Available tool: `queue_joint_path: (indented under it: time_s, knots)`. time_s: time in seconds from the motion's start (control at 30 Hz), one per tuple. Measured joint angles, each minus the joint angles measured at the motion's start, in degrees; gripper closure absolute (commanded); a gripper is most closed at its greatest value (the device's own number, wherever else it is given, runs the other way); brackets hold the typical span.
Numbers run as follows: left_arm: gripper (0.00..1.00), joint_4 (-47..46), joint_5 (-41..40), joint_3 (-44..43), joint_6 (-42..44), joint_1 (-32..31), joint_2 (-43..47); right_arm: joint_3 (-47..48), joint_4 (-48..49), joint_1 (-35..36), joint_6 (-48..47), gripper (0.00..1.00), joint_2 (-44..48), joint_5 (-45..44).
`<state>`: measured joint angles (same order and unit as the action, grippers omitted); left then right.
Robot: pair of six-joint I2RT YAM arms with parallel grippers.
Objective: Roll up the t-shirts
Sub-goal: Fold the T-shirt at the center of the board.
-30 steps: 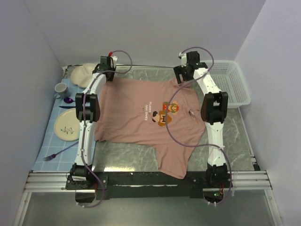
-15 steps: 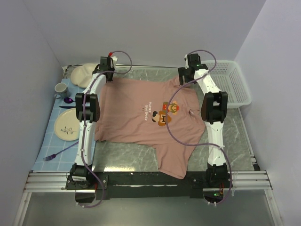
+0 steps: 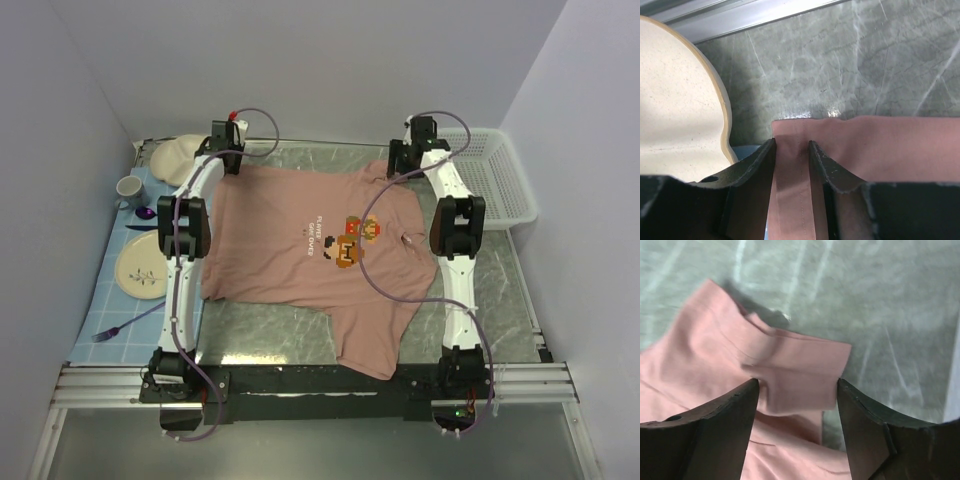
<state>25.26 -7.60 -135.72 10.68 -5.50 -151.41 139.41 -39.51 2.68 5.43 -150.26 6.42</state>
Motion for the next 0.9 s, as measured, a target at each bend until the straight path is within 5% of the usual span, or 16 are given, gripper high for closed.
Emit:
queue_joint_path:
  time_s: [0.23, 0.6, 0.9]
  knots:
    - [0.60, 0.6, 0.7, 1.6, -0.5, -0.3, 1.1, -1.7, 4.3, -0.2, 1.0, 0.21, 0.3, 3.5]
    - [0.60, 3.0, 0.7, 5.1, -0.5, -1.2, 4.1, 1.9, 5.2, -1.5, 6.7, 0.35, -1.0, 3.2]
    - [0.59, 3.6, 0.2, 5.9, -0.4, -1.2, 6.5, 1.6, 4.3, -1.6, 6.9, 0.55, -1.0, 0.9]
